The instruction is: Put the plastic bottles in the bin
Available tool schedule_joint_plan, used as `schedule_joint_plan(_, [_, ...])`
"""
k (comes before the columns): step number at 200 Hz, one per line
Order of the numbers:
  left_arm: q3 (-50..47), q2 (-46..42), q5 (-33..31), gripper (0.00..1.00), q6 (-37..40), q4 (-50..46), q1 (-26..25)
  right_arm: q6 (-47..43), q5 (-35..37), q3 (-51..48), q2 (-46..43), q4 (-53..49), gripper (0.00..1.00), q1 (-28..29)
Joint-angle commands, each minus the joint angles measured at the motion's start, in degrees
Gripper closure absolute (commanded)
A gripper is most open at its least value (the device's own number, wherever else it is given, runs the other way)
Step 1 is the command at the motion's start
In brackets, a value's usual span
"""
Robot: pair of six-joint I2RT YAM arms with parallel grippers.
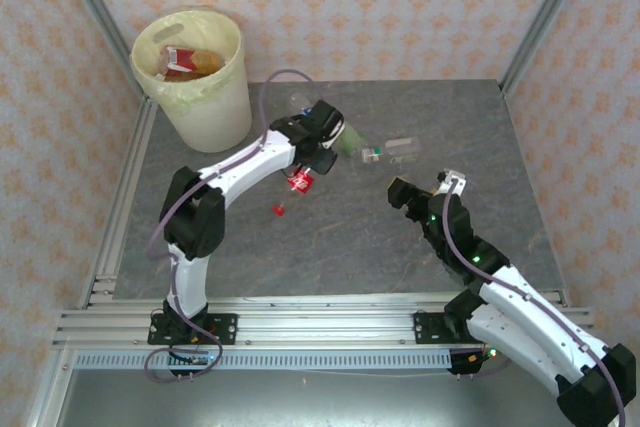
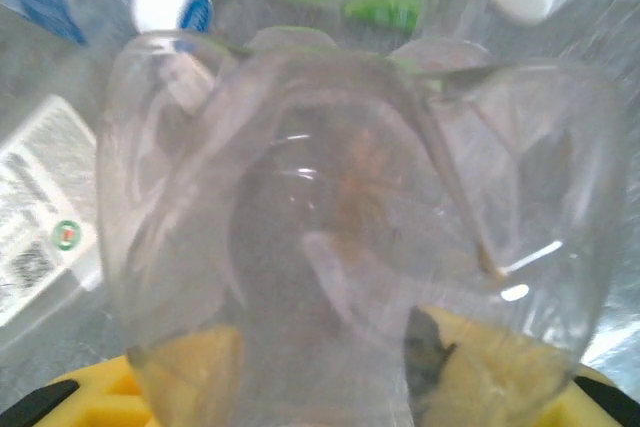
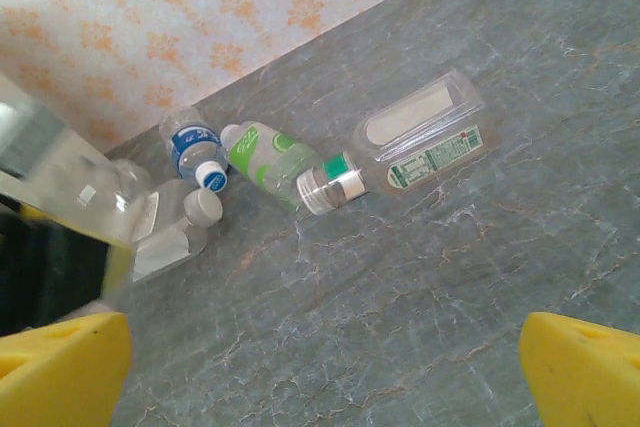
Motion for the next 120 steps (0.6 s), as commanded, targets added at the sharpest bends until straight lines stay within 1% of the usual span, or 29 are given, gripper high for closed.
schedule_joint_plan(1, [-1.29, -6.92, -0.59, 0.64, -2.54, 5.73, 0.36, -1.21, -1.40, 0.77, 1.08, 2.69, 0.01, -0.25])
schedule_joint_plan(47, [-5.65, -17.92, -1.69, 0.64, -5.78, 14.76, 2.22, -1.03, -1.54, 0.64, 1.73, 4.45, 0.01, -0.23])
schedule_joint_plan(69, [-7.48, -22.32, -4.43, 0.64, -7.82, 18.60, 3.96, -1.14, -1.78, 0.44, 1.65, 4.32, 0.01, -0.23])
schedule_joint_plan(86, [-8.24, -25.38, -8.97, 0.64, -8.51, 20.70, 5.20, -1.27, -2.01, 0.10, 1.49, 4.55, 0.01, -0.25])
schedule_joint_plan(120, [-6.32, -29.49, -19.88, 0.64, -6.03, 22.93, 7.73, -2.64, -2.20, -0.61, 1.69, 6.47, 0.01, -0.25])
